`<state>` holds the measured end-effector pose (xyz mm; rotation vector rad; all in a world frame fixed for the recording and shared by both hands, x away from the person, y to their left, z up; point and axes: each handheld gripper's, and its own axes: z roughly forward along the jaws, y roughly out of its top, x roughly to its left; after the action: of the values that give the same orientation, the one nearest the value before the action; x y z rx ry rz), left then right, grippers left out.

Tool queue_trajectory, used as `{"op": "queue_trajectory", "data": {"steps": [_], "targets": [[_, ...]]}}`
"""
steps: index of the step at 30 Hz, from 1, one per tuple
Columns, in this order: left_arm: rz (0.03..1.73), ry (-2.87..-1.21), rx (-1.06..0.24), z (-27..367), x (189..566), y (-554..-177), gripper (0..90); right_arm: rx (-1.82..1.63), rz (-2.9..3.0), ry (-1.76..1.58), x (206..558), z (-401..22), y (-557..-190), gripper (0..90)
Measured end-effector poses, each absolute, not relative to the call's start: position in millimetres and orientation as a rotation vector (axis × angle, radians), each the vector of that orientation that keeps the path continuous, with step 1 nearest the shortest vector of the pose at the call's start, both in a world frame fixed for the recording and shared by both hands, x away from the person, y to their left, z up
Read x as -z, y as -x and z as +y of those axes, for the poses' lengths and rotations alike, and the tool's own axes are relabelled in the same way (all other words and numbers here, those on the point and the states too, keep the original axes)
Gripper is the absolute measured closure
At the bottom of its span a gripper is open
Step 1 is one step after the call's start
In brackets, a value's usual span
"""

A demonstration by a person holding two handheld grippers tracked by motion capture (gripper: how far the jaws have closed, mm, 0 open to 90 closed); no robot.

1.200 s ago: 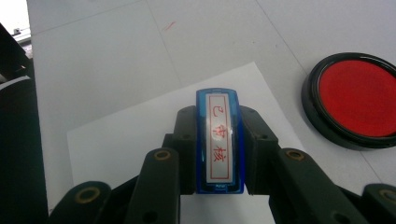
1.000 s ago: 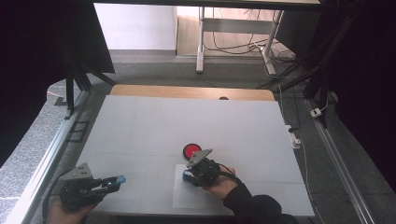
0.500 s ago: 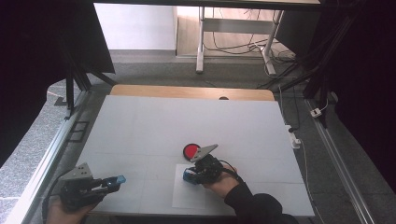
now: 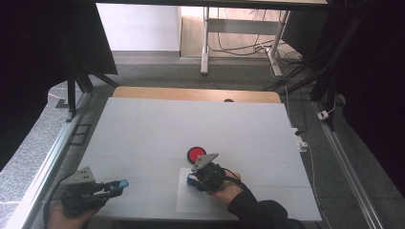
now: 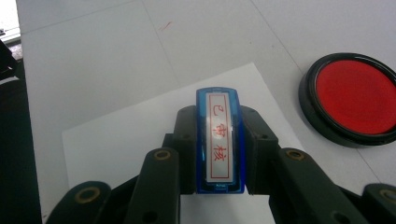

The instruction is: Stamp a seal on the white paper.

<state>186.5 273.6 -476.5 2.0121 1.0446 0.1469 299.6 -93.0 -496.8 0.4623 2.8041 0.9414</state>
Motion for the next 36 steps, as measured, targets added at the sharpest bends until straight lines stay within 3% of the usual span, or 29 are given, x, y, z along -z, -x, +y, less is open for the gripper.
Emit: {"op": "queue_trajectory", "data": {"steps": [36], "targets": [[1.047, -2.005, -0.144, 274.5, 476.6, -186.7, 68.5, -1.068, 2.823, -0.558, 487.4, -103.4, -312.2, 71.1]]}}
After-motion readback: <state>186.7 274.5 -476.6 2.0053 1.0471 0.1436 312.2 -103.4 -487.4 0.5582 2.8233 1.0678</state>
